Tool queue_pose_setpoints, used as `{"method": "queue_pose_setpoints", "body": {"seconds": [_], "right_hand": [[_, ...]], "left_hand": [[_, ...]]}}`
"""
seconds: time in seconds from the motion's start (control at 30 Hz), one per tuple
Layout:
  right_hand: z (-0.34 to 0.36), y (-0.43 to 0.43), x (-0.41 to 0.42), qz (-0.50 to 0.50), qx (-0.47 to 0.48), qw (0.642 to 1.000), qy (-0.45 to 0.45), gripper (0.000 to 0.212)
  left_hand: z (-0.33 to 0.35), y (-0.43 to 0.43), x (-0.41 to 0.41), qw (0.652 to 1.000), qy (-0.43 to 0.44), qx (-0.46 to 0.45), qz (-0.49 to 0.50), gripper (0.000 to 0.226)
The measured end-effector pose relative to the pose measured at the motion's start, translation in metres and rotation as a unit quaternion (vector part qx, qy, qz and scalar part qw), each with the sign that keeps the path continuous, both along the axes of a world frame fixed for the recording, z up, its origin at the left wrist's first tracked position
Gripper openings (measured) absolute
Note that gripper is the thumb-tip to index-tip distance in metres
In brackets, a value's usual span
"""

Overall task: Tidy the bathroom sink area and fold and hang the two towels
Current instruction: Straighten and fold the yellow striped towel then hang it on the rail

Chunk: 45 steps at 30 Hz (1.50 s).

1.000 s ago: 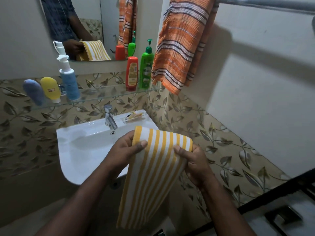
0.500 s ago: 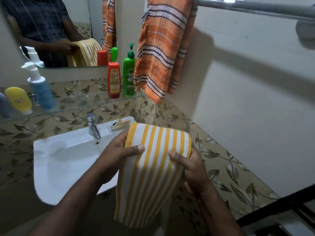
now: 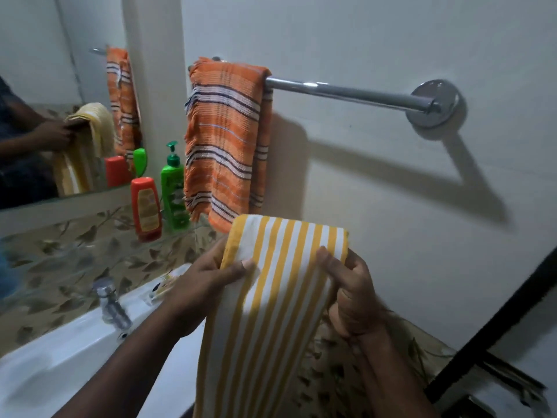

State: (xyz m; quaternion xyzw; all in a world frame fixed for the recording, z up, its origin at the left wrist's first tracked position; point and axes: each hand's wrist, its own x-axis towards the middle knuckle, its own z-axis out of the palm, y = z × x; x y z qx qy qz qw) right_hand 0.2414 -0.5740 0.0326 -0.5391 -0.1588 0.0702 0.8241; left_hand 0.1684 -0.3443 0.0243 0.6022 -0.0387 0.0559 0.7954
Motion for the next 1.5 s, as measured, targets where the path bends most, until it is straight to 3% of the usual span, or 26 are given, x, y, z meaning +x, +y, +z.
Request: {"method": "queue_pose_setpoints", "body": {"seconds": [0.17, 0.3, 0.47, 0.57, 0.67, 0.8, 0.87, 0.97, 1.13, 1.37, 1.5], "right_hand": [[0.003, 0.013, -0.012, -0.077, 0.024, 0.996, -0.025, 0.062], [0.009, 0.028, -0.029, -0.088, 0.046, 0.995, 0.013, 0.084], [0.012, 0.029, -0.038, -0.18, -0.045, 0.982, -0.044, 0.036], [0.022, 0.028, -0.045, -0.188, -0.052, 0.979, -0.063, 0.037], [0.038, 0.03, -0.053, -0.224, -0.03, 0.972, -0.062, 0.027], [0.054, 0.029, -0.065, -0.274, 0.022, 0.961, -0.036, 0.013], [0.057, 0.028, -0.07, -0.276, 0.014, 0.961, -0.026, 0.013], [0.056, 0.025, -0.074, -0.287, -0.006, 0.958, -0.014, 0.016], [0.05, 0.015, -0.082, -0.299, -0.042, 0.953, -0.024, 0.017], [0.036, 0.01, -0.087, -0.322, -0.044, 0.945, -0.02, 0.024], [0.033, 0.007, -0.088, -0.313, -0.042, 0.949, -0.014, 0.021]], "left_hand": [[0.026, 0.013, 0.02, 0.998, 0.024, -0.056, 0.001, 0.043], [0.032, 0.017, 0.026, 0.999, 0.019, -0.027, -0.018, 0.027], [0.03, 0.023, 0.026, 0.994, 0.026, -0.051, -0.098, 0.027], [0.038, 0.025, 0.032, 0.991, 0.025, -0.011, -0.13, 0.044], [0.045, 0.025, 0.039, 0.992, -0.032, -0.014, -0.123, 0.049], [0.039, 0.032, 0.04, 0.965, -0.083, 0.036, -0.248, 0.047], [0.023, 0.03, 0.037, 0.959, -0.086, 0.083, -0.258, 0.04], [0.011, 0.02, 0.029, 0.972, -0.078, 0.058, -0.213, 0.03], [0.017, 0.014, 0.014, 0.973, -0.045, 0.049, -0.22, 0.016], [0.01, 0.013, -0.001, 0.97, -0.014, 0.058, -0.234, 0.031], [0.005, 0.01, 0.002, 0.971, -0.012, 0.05, -0.234, 0.026]]}}
